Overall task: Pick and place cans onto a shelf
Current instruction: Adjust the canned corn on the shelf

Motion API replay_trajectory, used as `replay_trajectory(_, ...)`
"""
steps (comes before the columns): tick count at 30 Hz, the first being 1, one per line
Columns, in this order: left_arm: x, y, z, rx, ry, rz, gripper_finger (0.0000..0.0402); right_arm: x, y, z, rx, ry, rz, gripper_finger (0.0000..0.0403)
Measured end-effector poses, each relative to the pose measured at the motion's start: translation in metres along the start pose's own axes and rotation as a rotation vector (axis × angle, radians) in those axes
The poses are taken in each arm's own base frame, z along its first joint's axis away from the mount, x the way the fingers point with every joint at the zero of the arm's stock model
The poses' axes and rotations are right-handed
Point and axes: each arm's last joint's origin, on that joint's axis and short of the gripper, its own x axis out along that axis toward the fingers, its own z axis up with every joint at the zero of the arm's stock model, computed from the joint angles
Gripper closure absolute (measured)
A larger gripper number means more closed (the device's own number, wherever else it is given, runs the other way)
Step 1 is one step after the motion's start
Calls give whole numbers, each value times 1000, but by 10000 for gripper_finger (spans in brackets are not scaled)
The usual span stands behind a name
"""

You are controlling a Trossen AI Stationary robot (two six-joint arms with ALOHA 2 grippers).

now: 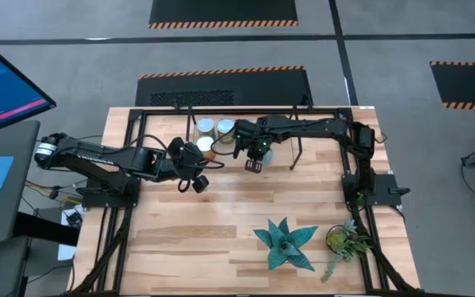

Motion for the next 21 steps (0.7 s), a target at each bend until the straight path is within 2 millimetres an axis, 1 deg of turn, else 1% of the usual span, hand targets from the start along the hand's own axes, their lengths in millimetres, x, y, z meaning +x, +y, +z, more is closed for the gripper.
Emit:
replay_trajectory(8,0,0,0,1,0,0,349,-4,3,3,-10,-38,-1,333)
replay_trajectory(12,0,0,0,1,0,0,349,-19,11,1,-31,-55,18,333)
replay_trajectory(15,0,0,0,-3,0,-1,349,-33,20,-10,-59,8,44,333)
replay_trajectory(17,0,0,0,-7,1,0,349,-38,27,-16,-72,45,57,333)
replay_trajectory(21,0,0,0,-6,2,0,349,-39,41,-24,-116,75,107,333)
